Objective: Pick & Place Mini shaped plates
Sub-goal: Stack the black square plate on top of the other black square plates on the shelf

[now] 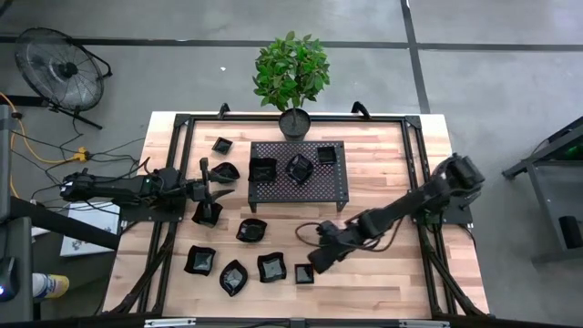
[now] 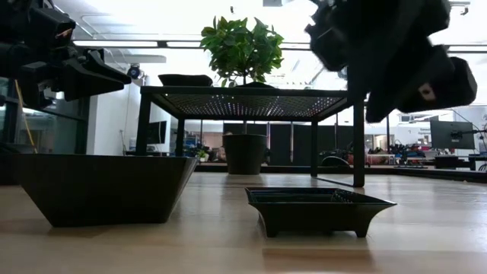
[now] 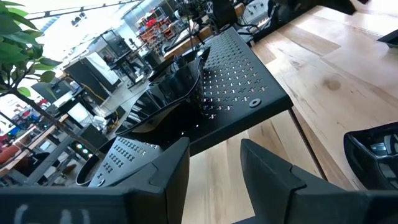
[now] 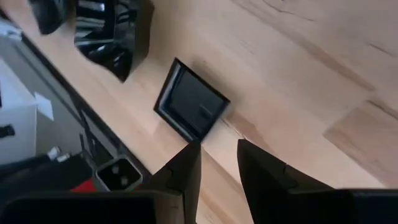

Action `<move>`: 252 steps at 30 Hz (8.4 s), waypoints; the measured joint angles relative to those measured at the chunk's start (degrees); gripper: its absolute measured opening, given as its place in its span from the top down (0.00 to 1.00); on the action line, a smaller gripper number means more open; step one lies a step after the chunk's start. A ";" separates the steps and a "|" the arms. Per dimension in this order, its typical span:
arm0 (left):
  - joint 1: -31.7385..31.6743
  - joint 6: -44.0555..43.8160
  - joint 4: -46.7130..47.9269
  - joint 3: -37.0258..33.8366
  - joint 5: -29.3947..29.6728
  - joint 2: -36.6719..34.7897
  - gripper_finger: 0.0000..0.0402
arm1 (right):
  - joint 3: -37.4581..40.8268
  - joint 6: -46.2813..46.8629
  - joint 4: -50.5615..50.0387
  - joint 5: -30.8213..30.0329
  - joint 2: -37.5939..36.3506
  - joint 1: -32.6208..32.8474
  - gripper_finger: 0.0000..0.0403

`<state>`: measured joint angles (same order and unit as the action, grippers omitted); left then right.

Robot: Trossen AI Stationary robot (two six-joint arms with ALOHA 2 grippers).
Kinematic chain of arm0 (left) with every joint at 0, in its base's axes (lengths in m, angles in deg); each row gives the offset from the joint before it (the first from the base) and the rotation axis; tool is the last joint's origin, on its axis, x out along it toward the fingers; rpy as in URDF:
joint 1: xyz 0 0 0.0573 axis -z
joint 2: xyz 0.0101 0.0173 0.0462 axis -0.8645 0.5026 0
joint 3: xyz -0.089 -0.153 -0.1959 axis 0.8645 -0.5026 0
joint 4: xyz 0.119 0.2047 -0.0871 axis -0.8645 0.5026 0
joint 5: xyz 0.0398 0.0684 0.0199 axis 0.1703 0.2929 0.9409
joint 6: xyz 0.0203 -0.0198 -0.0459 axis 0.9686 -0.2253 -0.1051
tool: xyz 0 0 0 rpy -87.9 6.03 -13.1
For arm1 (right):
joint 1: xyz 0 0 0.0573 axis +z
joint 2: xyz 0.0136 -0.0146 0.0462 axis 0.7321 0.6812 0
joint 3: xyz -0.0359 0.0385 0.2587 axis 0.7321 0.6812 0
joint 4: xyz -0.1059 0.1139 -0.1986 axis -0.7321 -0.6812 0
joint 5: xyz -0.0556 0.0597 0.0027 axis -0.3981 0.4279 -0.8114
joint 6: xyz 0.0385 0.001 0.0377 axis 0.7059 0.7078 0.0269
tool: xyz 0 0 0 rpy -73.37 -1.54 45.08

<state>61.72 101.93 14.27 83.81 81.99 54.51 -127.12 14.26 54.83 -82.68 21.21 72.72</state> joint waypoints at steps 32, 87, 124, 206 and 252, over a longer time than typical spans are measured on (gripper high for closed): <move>0.00 0.02 0.00 -0.01 0.00 0.02 0.65 | -4.50 16.86 3.70 0.17 11.71 2.05 0.76; 0.00 0.01 0.00 -0.01 -0.02 0.00 0.65 | -8.03 8.35 1.18 -1.90 8.94 1.72 0.99; 0.00 0.00 0.00 0.00 -0.04 0.02 0.65 | -8.62 -28.74 -30.14 -10.10 -26.81 -31.11 0.98; 0.00 0.02 0.00 -0.02 -0.02 0.00 0.65 | 29.49 -25.49 0.00 -6.89 -48.46 -8.59 0.93; 0.00 0.02 0.00 0.00 0.00 0.00 0.65 | 51.68 -85.92 14.07 -14.97 -94.16 -16.25 0.99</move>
<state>61.72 101.95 14.27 83.81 81.99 54.51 -75.44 -71.66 68.90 -97.66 -72.95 56.47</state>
